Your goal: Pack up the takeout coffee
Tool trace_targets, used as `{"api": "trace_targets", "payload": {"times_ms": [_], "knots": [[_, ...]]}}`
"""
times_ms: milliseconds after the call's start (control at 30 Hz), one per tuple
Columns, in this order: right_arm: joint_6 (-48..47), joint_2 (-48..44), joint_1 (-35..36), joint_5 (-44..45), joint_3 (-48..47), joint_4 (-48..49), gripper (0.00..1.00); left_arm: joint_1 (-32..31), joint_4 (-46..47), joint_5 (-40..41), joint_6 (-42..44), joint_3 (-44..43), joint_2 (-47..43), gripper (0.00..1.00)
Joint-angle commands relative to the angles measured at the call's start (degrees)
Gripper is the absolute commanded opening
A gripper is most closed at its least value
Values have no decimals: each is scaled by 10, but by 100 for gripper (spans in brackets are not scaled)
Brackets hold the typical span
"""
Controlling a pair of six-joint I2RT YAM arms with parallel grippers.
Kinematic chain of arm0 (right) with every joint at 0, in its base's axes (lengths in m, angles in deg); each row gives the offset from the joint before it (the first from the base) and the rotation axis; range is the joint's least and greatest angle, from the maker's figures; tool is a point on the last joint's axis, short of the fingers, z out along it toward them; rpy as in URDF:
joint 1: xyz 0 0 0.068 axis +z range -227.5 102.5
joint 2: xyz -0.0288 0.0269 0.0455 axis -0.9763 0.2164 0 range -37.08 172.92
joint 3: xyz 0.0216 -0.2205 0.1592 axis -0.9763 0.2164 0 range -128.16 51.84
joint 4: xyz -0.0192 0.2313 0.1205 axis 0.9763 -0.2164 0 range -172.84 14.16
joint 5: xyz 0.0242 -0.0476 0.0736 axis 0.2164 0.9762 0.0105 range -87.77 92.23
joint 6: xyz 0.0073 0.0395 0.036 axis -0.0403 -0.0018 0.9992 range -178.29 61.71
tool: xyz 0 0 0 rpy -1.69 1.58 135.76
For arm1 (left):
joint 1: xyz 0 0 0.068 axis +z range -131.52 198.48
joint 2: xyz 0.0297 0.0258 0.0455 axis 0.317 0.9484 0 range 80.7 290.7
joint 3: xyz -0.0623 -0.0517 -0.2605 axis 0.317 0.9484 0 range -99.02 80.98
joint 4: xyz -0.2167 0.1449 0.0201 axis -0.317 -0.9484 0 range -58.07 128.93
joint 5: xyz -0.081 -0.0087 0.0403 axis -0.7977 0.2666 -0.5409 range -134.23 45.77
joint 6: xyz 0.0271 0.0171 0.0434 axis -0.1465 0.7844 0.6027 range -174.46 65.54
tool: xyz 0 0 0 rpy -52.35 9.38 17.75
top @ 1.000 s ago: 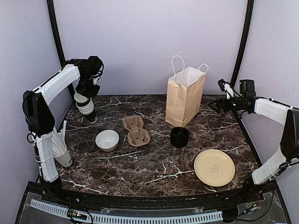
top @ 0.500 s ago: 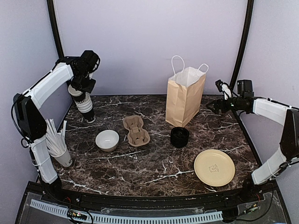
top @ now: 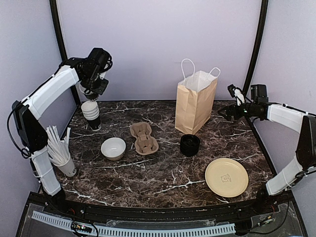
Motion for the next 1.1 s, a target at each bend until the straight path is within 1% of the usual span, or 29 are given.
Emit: {"api": "trace_targets", "payload": {"times_ms": [0, 133, 167, 200, 233, 267, 300, 400, 533, 600, 667, 833, 1067], "knots": [[-5, 3, 2, 2, 1, 10, 92, -81, 36, -70, 60, -36, -60, 0], [-6, 4, 2, 5, 1, 9, 92, -166, 20, -155, 104, -29, -62, 0], [-6, 4, 2, 5, 0, 8, 92, -196, 16, -169, 122, -23, -62, 0], [-7, 5, 2, 6, -1, 7, 92, -214, 7, -200, 132, -19, -62, 0], [-9, 5, 2, 6, -1, 5, 91, -247, 5, -214, 147, -9, -62, 0], [-11, 4, 3, 6, -2, 4, 91, -262, 1, -234, 154, -4, -62, 0], [-14, 3, 2, 6, -2, 2, 91, -290, -2, -240, 164, 3, -61, 0], [-21, 1, 2, 8, 1, 3, 91, -345, -23, -279, 173, 9, -54, 0], [-21, 3, 2, -1, 0, 2, 90, -391, -41, -319, 178, 26, -42, 0], [-20, 4, 3, -4, 0, 1, 90, -406, -39, -330, 181, 51, -38, 0], [-20, 7, 5, -4, -1, 1, 90, -415, -44, -333, 177, 59, -25, 0], [-21, 9, 8, -2, -3, -2, 89, -425, -60, -291, 172, 76, 19, 0], [-21, 8, 10, -2, -1, -1, 89, -433, -57, -294, 178, 89, 46, 1]]}}
